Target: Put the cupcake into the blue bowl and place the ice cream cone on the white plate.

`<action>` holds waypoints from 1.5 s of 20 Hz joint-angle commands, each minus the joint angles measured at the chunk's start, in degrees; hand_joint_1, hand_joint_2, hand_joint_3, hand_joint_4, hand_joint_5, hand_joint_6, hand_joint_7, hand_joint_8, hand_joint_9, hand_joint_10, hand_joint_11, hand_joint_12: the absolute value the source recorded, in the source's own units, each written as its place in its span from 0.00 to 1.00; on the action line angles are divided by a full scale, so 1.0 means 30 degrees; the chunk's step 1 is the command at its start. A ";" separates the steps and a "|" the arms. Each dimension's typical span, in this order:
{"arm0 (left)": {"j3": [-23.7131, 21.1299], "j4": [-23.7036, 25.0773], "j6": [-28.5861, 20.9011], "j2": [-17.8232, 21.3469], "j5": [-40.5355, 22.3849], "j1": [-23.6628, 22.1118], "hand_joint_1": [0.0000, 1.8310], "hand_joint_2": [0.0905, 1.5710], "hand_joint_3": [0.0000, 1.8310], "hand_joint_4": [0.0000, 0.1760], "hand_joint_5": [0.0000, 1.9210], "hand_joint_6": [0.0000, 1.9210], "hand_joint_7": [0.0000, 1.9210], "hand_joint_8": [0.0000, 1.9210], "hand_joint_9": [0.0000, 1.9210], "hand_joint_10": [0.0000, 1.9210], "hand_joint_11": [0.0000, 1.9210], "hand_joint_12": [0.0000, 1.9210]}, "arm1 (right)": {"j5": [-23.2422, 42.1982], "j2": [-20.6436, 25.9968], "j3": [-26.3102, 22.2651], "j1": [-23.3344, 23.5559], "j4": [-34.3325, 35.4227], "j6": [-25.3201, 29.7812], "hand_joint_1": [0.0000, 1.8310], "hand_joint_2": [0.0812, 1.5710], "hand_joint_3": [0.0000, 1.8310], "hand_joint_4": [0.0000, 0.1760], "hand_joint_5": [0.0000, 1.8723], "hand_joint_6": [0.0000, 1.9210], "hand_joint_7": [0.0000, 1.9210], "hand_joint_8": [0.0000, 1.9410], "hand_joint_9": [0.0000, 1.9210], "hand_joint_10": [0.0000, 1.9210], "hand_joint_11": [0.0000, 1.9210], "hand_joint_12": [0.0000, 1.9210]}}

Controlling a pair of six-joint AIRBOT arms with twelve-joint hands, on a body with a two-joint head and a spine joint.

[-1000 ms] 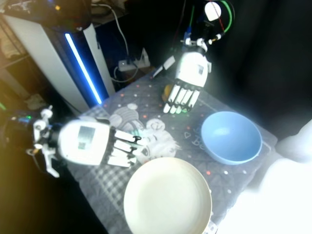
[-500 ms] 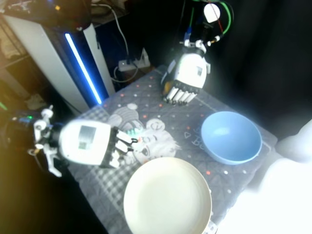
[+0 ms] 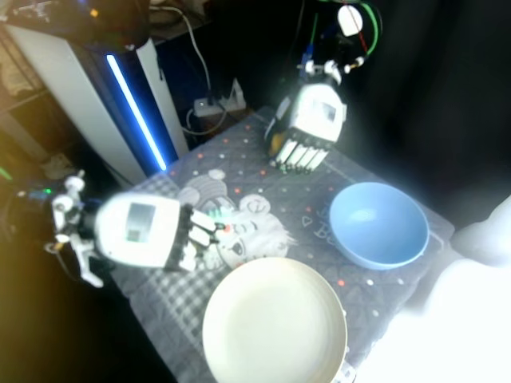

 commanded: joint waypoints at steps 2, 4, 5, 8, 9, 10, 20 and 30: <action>-0.0180 -0.2178 0.0795 0.0329 -0.1938 -0.0662 0.76 0.65 0.00 0.00 0.58 0.34 0.57 0.34 0.54 0.59 0.44 0.68 | 0.4526 0.0551 -0.0223 0.0250 0.1525 -0.0649 0.70 0.66 0.00 0.00 0.54 0.38 0.62 0.43 0.67 0.47 0.58 0.77; -0.0308 -0.3471 0.1911 0.0730 -0.2529 -0.1174 0.76 0.64 0.00 0.00 0.59 0.32 0.59 0.32 0.56 0.56 0.45 0.67 | 0.5735 0.1001 -0.0466 0.0311 0.2006 -0.1317 0.70 0.67 0.00 0.00 0.53 0.39 0.61 0.47 0.67 0.46 0.59 0.77; -0.0375 -0.4084 0.2442 0.0929 -0.2815 -0.1470 0.76 0.63 0.00 0.00 0.63 0.21 0.63 0.28 0.58 0.55 0.47 0.72 | 0.6277 0.1171 -0.0573 0.0497 0.2258 -0.1686 0.70 0.67 0.00 0.00 0.52 0.41 0.61 0.46 0.69 0.42 0.62 0.74; -0.0394 -0.5717 0.4249 0.1276 -0.3224 -0.2618 0.71 0.61 0.00 0.00 0.68 0.13 0.67 0.33 0.67 0.27 0.52 0.61 | 0.6701 0.1351 -0.0397 0.1434 0.2499 -0.2322 0.69 0.69 0.00 0.00 0.47 0.47 0.58 0.50 0.67 0.37 0.58 0.72; -0.0300 -0.6282 0.4919 0.1263 -0.3187 -0.2891 0.71 0.62 0.00 0.00 0.68 0.09 0.65 0.39 0.68 0.35 0.55 0.66 | 0.6680 0.1255 -0.0141 0.1688 0.2546 -0.2366 0.69 0.69 0.00 0.00 0.47 0.48 0.58 0.50 0.68 0.37 0.57 0.72; 0.0005 -0.6966 0.5666 0.1072 -0.2933 -0.3338 0.71 0.63 0.00 0.00 0.67 0.07 0.62 0.47 0.65 0.48 0.55 0.75 | 0.6466 0.1062 0.0275 0.2036 0.2781 -0.2519 0.69 0.69 0.00 0.00 0.47 0.48 0.58 0.49 0.67 0.37 0.56 0.72; 0.6249 -0.9280 0.7239 -0.4086 0.2798 -0.5725 0.76 0.64 0.00 0.00 0.51 0.39 0.61 0.33 0.62 0.48 0.49 0.58 | -0.1410 -0.2958 0.6177 0.7664 0.1693 -0.2794 0.70 0.65 0.00 0.00 0.54 0.40 0.66 0.34 0.79 0.08 0.63 0.51; 1.0021 -0.8446 0.6512 -0.7990 0.6306 -0.5743 0.76 0.66 0.00 0.00 0.53 0.36 0.56 0.42 0.57 0.57 0.42 0.62 | -0.3565 -0.5173 0.8604 0.7666 0.2650 -0.2794 0.70 0.65 0.00 0.00 0.53 0.44 0.67 0.30 0.79 0.02 0.67 0.43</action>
